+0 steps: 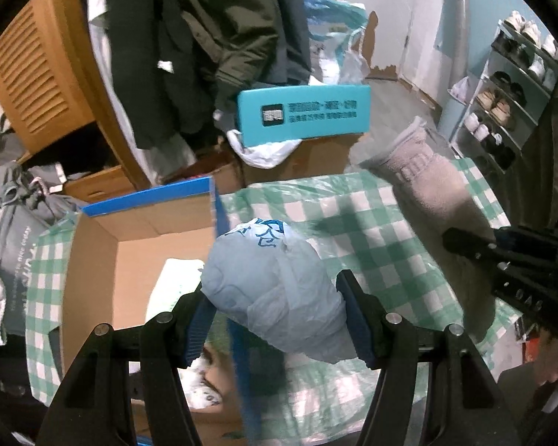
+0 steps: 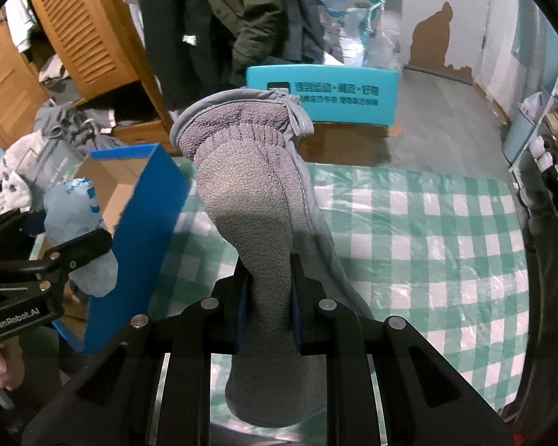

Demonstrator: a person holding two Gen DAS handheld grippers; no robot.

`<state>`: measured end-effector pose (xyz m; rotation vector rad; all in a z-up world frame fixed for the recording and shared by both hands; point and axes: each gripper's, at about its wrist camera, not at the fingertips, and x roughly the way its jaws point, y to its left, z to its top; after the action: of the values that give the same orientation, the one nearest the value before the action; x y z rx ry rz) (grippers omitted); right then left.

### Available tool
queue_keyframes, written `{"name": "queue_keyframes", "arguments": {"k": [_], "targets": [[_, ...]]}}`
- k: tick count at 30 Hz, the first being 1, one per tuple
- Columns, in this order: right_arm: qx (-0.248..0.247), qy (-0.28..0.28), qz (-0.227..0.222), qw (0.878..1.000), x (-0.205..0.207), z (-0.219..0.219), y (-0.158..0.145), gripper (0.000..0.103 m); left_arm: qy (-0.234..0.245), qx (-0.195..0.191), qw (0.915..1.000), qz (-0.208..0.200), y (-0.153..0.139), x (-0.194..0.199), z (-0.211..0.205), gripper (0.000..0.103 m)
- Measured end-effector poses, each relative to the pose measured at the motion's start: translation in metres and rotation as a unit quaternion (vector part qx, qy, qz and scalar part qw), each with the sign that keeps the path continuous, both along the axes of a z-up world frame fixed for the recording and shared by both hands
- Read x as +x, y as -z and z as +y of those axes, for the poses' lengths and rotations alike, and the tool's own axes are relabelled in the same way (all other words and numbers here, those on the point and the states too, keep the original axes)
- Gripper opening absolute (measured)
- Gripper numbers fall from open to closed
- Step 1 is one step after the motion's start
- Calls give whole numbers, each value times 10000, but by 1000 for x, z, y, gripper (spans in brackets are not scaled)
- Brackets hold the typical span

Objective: Organize soft objects
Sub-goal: 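Carry the white sock and grey mitten over the cardboard box with both tools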

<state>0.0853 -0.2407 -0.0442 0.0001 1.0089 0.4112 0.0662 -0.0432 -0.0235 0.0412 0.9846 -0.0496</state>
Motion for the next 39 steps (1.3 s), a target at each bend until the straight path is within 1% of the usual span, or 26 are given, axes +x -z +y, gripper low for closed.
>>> {"name": "queue_keyframes", "arguments": {"k": [10,15,21,29,39], "targets": [[31,-198,-220,9996,-7,28,-21,16,-280,-106,9996,-12,6,-14,39,65],[47,-371,-281,9989,-12,46,-28,16,-334,-83,9993,-161,1,-27,52,65],[63,-544,-310,9980,-11,69,-35,16,-439,-172,9987,-175,-1,-34,72,65],[56,-759,-330,9966,-10,101,-38,16,-675,-208,9974,-161,4,-37,101,65],[73,-1074,-227,9939,-7,146,-36,16,-898,-174,9957,-114,12,-40,133,65]]}}
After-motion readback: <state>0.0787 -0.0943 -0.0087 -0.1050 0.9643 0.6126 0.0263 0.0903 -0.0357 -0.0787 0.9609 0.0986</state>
